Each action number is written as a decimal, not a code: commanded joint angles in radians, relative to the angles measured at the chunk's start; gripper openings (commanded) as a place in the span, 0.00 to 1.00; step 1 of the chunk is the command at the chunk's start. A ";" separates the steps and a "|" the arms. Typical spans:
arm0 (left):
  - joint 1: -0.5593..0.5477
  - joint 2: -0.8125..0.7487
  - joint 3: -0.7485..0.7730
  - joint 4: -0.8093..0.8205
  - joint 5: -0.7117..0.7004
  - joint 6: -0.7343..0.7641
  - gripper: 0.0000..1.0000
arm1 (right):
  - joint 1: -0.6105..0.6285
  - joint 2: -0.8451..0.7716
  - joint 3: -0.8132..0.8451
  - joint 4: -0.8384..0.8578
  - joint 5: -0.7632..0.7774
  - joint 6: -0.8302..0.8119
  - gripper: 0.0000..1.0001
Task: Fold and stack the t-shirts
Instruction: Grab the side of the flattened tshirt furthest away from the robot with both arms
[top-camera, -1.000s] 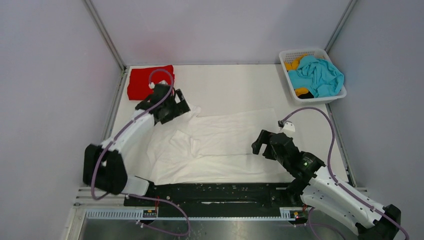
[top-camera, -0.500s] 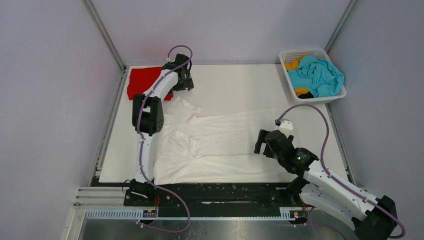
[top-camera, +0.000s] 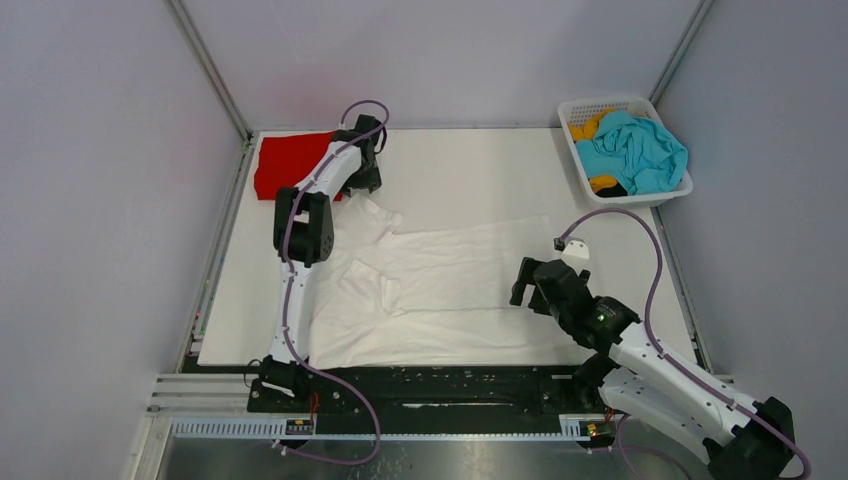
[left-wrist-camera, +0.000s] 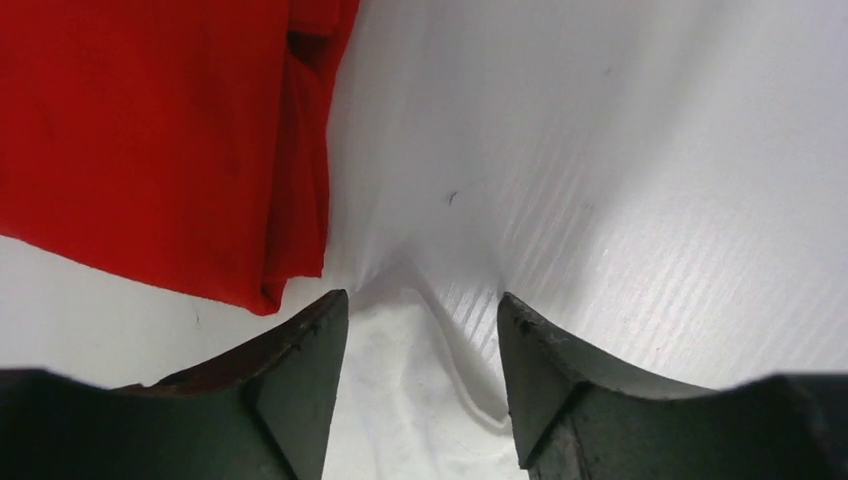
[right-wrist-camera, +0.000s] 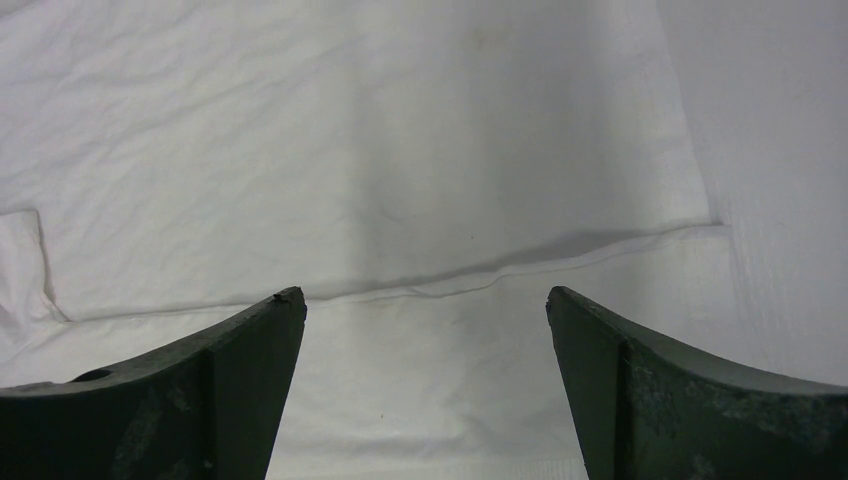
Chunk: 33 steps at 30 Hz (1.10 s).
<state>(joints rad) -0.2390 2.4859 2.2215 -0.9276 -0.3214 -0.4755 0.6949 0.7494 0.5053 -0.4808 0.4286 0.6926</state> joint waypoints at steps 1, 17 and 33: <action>0.007 0.004 0.000 -0.046 -0.052 -0.005 0.50 | -0.014 -0.019 -0.008 0.010 0.041 -0.006 0.99; -0.001 -0.204 -0.180 -0.045 -0.076 -0.036 0.00 | -0.195 0.175 0.167 -0.119 -0.025 -0.089 1.00; -0.098 -0.554 -0.558 0.131 -0.048 -0.050 0.00 | -0.396 1.038 0.950 -0.129 -0.422 -1.340 1.00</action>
<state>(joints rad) -0.3157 1.9873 1.6993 -0.8536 -0.3637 -0.5205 0.2970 1.6817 1.3487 -0.5716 0.2359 -0.0967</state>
